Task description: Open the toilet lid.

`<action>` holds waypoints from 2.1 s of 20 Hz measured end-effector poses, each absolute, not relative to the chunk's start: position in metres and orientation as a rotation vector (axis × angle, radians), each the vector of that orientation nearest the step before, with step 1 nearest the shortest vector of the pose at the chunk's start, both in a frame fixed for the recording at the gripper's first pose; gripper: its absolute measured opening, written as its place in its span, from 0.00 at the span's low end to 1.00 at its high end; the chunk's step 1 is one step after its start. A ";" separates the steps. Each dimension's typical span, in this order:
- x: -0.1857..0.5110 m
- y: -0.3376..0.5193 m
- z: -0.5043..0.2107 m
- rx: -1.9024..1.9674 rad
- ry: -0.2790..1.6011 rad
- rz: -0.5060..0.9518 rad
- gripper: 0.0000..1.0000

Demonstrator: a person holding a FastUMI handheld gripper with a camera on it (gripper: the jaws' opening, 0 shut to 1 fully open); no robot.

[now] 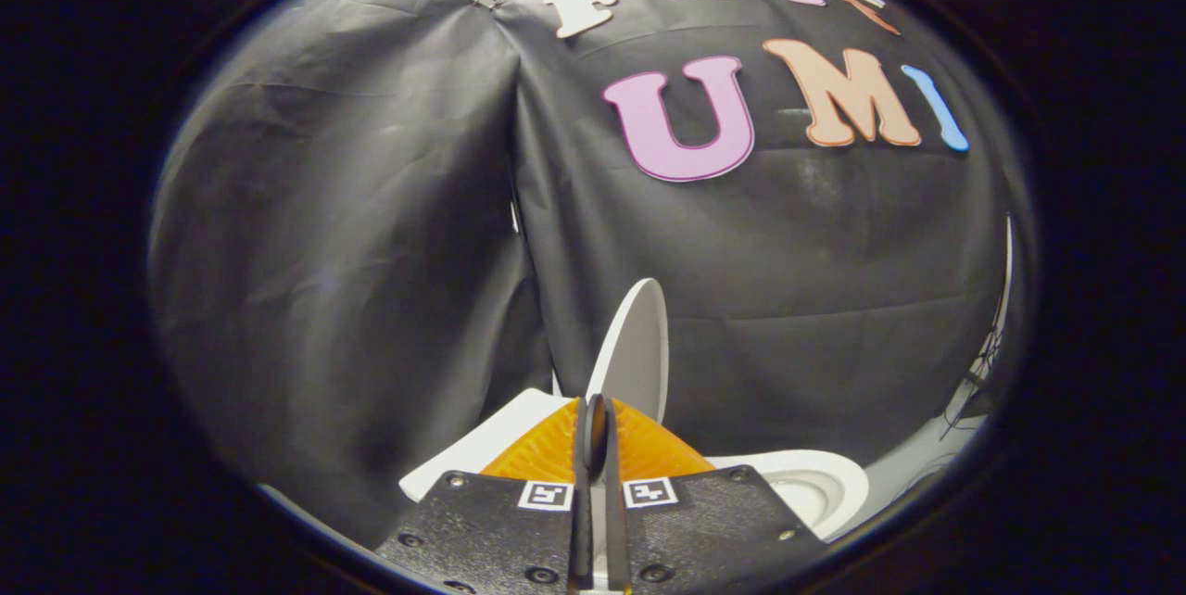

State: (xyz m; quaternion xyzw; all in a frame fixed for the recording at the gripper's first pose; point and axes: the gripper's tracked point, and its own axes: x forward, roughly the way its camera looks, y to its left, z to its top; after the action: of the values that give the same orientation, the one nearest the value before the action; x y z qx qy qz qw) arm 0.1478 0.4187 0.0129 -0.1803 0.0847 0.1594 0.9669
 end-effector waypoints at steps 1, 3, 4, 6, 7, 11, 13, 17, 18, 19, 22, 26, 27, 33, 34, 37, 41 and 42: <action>0.148 0.423 0.011 -0.363 0.172 0.331 0.06; 0.147 0.433 0.009 -0.365 0.172 0.348 0.06; 0.147 0.437 0.008 -0.370 0.171 0.355 0.06; 0.147 0.447 0.003 -0.382 0.175 0.368 0.06; 0.148 0.453 0.000 -0.387 0.180 0.379 0.06; 0.148 0.470 -0.010 -0.418 0.194 0.411 0.06; 0.149 0.480 -0.015 -0.429 0.200 0.424 0.06; 0.150 0.500 -0.024 -0.446 0.214 0.456 0.06; 0.150 0.502 -0.029 -0.450 0.220 0.463 0.06; 0.149 0.506 -0.032 -0.452 0.224 0.471 0.06; 0.150 0.516 -0.042 -0.467 0.229 0.484 0.06; 0.153 0.524 -0.048 -0.479 0.241 0.504 0.08; 0.152 0.526 -0.050 -0.483 0.241 0.504 0.08; 0.152 0.522 -0.048 -0.498 0.221 0.485 0.12; 0.152 0.522 -0.046 -0.496 0.220 0.479 0.13; 0.152 0.523 -0.047 -0.495 0.224 0.482 0.20; 0.153 0.525 -0.047 -0.485 0.234 0.493 0.31; 0.155 0.524 -0.051 -0.479 0.236 0.494 0.33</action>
State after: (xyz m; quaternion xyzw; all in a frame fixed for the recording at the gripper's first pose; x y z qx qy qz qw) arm 0.1548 0.5239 -0.0509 -0.2343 0.1152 0.2418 0.9346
